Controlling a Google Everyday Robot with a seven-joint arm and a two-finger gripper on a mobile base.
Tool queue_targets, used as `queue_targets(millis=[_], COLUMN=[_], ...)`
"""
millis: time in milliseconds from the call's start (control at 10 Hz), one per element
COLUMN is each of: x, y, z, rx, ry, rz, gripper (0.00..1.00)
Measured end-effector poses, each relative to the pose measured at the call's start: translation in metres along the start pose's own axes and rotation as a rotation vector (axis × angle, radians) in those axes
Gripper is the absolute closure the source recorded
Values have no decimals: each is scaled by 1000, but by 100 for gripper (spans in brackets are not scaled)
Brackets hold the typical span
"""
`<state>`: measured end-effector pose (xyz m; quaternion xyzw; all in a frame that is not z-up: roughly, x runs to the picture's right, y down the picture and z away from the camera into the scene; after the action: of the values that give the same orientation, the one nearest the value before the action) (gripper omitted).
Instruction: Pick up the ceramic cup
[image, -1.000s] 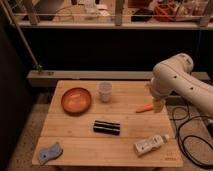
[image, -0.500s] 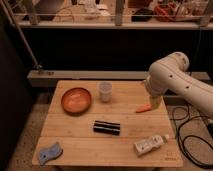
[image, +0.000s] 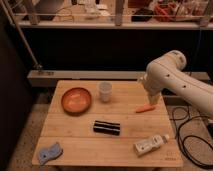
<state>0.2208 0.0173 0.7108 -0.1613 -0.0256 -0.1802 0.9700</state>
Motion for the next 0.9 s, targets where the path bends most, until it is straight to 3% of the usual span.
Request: queue_targets(millis=[900], x=[-12], y=[-31], z=[1], rx=[84], ry=[1], rz=[-161], gripper=[20])
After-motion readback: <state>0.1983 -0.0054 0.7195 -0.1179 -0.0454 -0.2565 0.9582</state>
